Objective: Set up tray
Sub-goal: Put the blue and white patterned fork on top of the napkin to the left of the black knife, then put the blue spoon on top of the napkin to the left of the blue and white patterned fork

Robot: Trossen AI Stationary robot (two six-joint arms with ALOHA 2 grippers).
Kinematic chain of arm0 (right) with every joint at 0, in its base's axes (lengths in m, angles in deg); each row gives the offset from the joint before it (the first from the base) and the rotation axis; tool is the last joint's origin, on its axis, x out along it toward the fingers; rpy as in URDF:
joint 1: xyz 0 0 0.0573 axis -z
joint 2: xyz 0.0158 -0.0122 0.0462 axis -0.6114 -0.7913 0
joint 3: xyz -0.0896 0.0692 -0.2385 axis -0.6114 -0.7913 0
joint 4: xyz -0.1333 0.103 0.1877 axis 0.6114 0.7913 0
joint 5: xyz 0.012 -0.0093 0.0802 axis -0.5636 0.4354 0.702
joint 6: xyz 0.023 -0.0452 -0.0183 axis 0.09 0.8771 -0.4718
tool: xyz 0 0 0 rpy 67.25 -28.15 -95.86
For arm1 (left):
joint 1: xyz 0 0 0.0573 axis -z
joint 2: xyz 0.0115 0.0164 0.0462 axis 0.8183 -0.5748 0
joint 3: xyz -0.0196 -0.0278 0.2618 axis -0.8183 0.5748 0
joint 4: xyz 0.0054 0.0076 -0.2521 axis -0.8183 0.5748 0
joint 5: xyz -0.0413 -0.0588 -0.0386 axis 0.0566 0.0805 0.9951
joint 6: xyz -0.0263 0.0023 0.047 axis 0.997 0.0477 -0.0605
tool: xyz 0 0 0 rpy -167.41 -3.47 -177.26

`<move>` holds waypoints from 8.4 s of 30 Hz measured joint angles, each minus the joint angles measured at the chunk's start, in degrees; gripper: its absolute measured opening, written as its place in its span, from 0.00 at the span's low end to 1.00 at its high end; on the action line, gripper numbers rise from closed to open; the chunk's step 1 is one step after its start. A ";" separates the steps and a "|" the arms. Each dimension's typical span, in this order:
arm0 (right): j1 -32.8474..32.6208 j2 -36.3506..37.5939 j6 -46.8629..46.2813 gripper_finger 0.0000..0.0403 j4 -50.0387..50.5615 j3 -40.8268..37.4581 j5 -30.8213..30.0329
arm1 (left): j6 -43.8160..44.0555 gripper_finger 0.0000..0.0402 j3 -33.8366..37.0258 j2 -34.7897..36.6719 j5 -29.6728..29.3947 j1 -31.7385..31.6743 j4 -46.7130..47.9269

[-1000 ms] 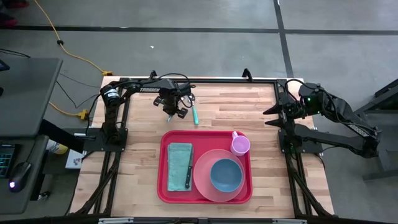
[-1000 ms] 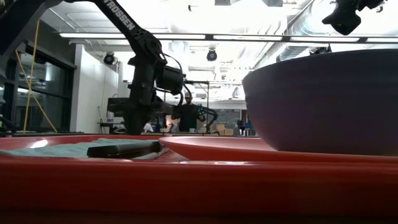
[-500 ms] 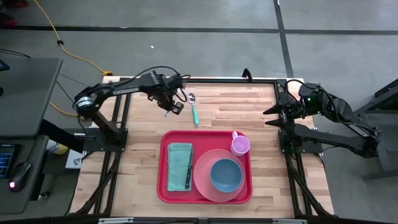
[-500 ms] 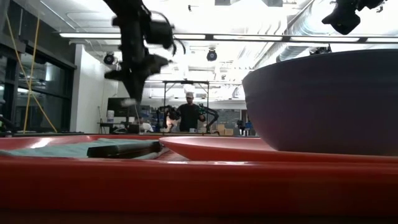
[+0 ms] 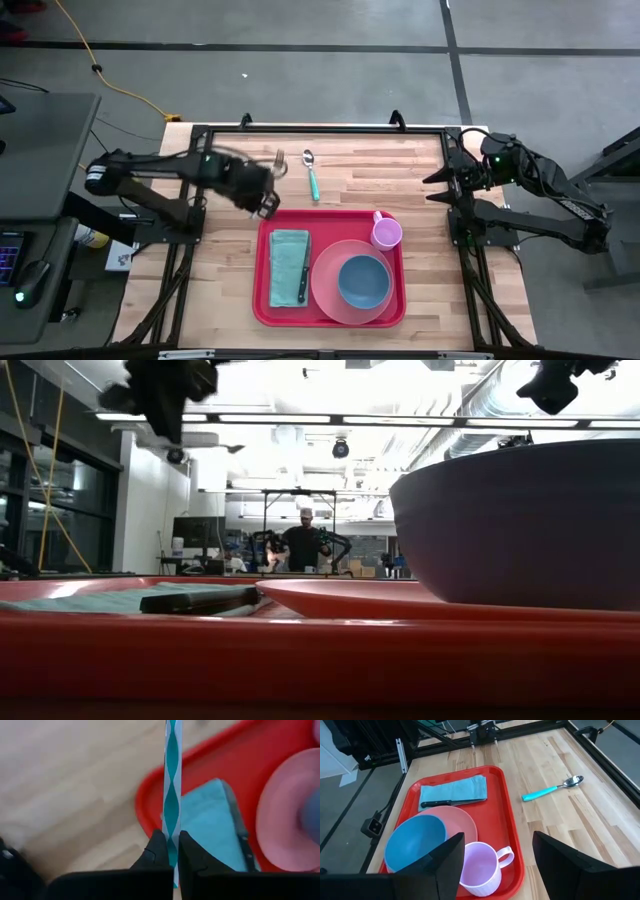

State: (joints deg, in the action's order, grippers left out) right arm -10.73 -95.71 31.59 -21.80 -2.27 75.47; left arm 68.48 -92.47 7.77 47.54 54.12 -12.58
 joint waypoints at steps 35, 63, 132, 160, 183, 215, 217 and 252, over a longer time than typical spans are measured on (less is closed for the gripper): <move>0.00 0.13 -0.88 0.53 -1.36 0.02 0.37 | 40.02 0.07 -3.70 -27.20 -1.64 26.74 -16.73; 0.00 0.02 -1.13 0.53 -0.77 0.02 0.81 | 41.11 0.07 -20.59 -44.59 7.48 26.70 -6.82; 0.00 0.09 0.42 0.53 0.43 0.02 3.65 | 40.63 0.16 -20.62 -46.87 5.83 24.76 -10.49; 0.00 0.07 1.45 0.53 0.39 0.02 3.71 | 40.42 0.39 -20.65 -41.94 2.68 25.54 -6.32; 0.00 -0.09 0.26 0.53 -0.62 0.02 3.45 | -0.72 0.39 -20.61 -29.64 -16.01 -2.44 -10.84; -0.01 -0.04 -0.05 0.53 0.43 0.02 1.92 | -8.17 0.75 -20.53 -37.44 -5.39 -18.72 -16.43; 0.00 -0.04 0.03 0.53 0.41 0.02 1.90 | -5.95 0.73 -20.80 -38.29 -6.00 -18.72 -18.77; -0.01 -0.04 1.59 0.53 0.71 0.02 1.89 | -5.07 0.69 -20.74 -49.25 4.41 -18.67 -21.96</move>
State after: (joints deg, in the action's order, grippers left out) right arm -10.74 -95.76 33.18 -21.09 -2.25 77.37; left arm 63.41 -113.21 -41.48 51.95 35.45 -34.54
